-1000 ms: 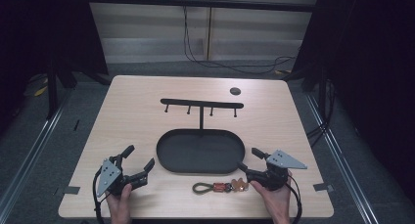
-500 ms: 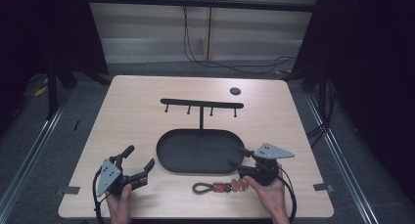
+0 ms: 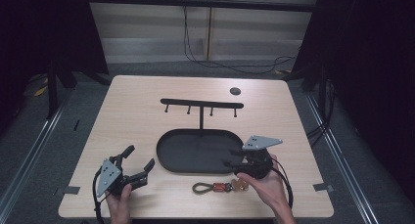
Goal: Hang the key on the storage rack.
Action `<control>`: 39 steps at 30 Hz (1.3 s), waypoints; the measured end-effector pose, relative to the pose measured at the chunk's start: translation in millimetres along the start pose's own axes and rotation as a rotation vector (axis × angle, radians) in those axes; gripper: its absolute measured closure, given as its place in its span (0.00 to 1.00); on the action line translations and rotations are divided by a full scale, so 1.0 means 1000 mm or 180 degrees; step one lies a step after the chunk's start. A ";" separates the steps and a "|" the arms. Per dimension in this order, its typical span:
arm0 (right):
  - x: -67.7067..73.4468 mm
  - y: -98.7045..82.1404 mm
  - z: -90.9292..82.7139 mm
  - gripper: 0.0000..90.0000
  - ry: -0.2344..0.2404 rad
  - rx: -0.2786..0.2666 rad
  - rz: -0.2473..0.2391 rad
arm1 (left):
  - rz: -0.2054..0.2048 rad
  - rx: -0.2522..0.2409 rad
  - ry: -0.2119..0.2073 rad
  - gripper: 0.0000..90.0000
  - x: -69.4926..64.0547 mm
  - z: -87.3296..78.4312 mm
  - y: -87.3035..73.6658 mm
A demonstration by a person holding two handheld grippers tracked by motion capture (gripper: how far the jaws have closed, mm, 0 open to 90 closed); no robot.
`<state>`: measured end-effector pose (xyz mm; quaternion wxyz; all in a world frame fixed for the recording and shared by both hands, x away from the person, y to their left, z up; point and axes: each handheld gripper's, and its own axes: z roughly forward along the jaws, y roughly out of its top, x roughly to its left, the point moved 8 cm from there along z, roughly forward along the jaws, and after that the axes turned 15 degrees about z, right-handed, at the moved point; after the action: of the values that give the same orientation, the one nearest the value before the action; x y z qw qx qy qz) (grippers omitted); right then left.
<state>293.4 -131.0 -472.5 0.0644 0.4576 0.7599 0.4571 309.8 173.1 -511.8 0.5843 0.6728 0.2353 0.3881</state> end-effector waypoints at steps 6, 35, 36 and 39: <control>0.013 -0.001 0.008 0.59 0.0257 0.0192 -0.0065 | 0.0000 0.0001 -0.0001 0.18 0.000 0.000 0.000; 0.036 -0.036 0.048 0.88 0.0457 0.1313 -0.0433 | 0.0014 0.0008 -0.0011 0.18 0.000 0.000 0.000; 0.036 -0.037 0.050 0.88 0.0485 0.1332 -0.0467 | 0.0011 0.0008 -0.0011 0.18 0.000 0.000 0.000; 0.038 -0.040 0.054 0.87 0.0526 0.1437 -0.0478 | 0.0013 0.0008 -0.0011 0.17 0.000 0.000 0.000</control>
<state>273.9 -74.0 -521.6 -0.0680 0.3638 0.8773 0.3056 309.6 173.4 -512.0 0.5831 0.6746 0.2333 0.3878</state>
